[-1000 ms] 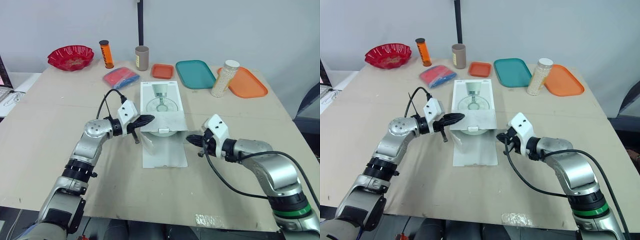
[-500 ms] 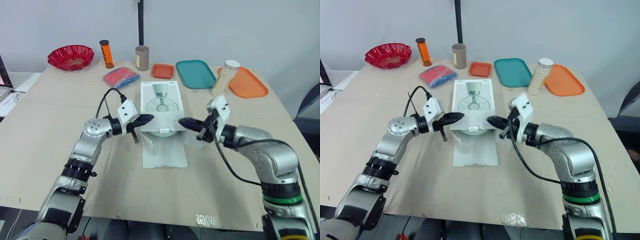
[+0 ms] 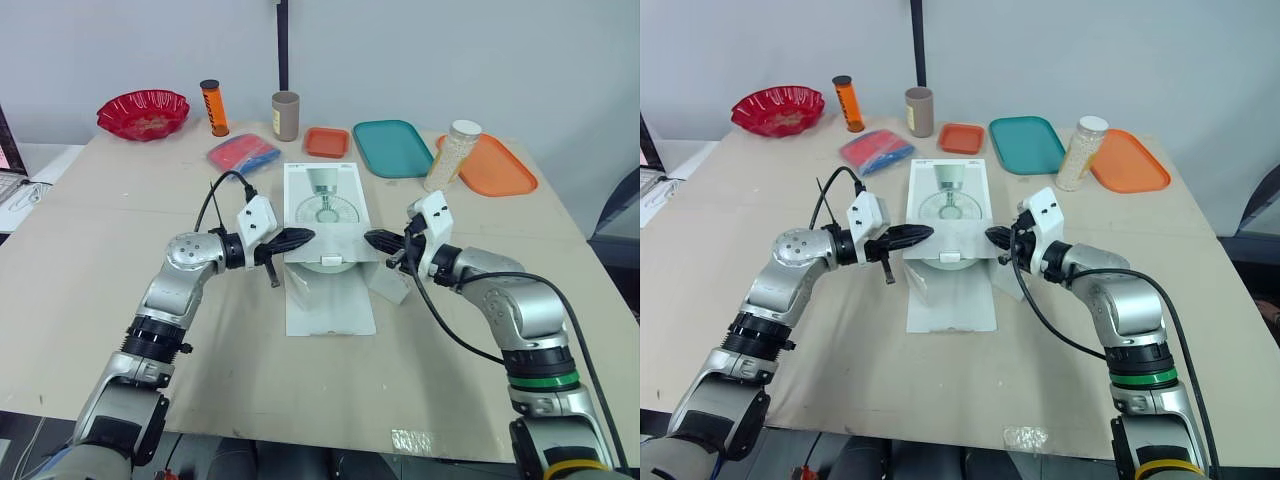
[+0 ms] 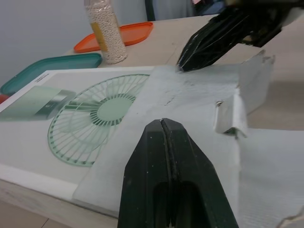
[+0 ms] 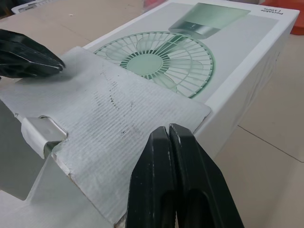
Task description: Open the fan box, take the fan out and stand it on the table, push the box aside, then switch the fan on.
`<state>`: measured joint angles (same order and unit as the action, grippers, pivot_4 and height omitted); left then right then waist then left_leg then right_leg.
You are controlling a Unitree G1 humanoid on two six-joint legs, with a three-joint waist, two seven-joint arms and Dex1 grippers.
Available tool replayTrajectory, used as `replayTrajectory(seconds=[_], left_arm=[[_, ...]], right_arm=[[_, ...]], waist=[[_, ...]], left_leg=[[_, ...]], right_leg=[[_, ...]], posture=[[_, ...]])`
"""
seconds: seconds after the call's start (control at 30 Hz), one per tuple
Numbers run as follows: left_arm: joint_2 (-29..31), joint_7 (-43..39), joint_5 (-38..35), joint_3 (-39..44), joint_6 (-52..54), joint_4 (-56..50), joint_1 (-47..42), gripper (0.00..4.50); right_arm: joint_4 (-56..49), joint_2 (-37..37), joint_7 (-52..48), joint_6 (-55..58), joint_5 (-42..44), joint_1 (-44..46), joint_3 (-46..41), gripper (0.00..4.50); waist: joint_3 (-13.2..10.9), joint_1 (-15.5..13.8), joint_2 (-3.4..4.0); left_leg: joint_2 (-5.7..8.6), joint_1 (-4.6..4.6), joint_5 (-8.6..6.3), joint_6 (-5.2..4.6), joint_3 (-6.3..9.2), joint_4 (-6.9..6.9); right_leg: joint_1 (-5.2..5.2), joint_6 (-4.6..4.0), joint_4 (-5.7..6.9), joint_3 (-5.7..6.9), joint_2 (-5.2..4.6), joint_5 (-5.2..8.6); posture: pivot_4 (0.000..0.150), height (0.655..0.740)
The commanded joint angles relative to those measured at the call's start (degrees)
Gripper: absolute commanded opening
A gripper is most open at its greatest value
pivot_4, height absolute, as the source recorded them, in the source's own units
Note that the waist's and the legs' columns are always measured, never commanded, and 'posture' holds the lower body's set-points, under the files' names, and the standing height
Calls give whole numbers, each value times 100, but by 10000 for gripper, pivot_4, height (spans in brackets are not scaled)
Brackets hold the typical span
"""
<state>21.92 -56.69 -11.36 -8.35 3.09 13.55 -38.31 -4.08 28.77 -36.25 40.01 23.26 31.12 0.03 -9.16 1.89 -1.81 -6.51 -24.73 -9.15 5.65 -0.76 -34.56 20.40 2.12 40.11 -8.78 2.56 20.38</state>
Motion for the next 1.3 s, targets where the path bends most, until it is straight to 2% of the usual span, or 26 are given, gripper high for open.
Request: replayTrajectory(seconds=[0.03, 0.4, 0.57, 0.9, 1.1, 1.3], left_arm=[[155, -221, 58, -257, 105, -660, 175, 0], [783, -697, 441, -629, 272, -1008, 107, 0], [1337, -1162, 500, -622, 212, -1053, 97, 0], [1871, -1475, 665, -493, -147, -369, -115, 0], [1847, -1391, 603, -424, -163, -260, -41, 0], [1454, -783, 802, -430, -475, 35, -93, 0]], right_arm=[[-32, 13, -32, 3, -61, -106, 42, 376], [-11, -67, -80, -118, -142, -87, 184, 376], [43, -129, -93, -199, -178, -64, 217, 376], [-3, -180, -106, -217, -199, -77, 209, 376], [-58, -143, -138, -200, -184, -102, 181, 376], [-89, -144, -140, -187, -186, -103, 180, 376]], waist=[[0, 1, 0], [0, 5, 0], [-1, 42, 1], [-1, 69, 2], [-1, 68, 2], [-1, 66, 2]], left_leg=[[0, 0, 0, 0, 0, 0], [0, 2, 0, -1, 0, 0], [-1, 3, -1, -1, 0, 4], [-2, 2, -1, -3, 0, 4], [-2, 0, -2, -3, -1, 3], [-2, 0, -2, -3, -1, 2]], right_leg=[[-1, 0, 0, 0, 0, 0], [-1, 0, 0, 0, 0, 0], [1, -1, -1, -1, 2, 1], [3, -1, -1, 0, 2, 1], [4, -1, -1, 0, 2, 1], [4, -1, 0, 0, 1, 1]], posture=[[1500, 7389], [1500, 7389], [1500, 7389], [1500, 7389], [1500, 7389], [1500, 7389]])
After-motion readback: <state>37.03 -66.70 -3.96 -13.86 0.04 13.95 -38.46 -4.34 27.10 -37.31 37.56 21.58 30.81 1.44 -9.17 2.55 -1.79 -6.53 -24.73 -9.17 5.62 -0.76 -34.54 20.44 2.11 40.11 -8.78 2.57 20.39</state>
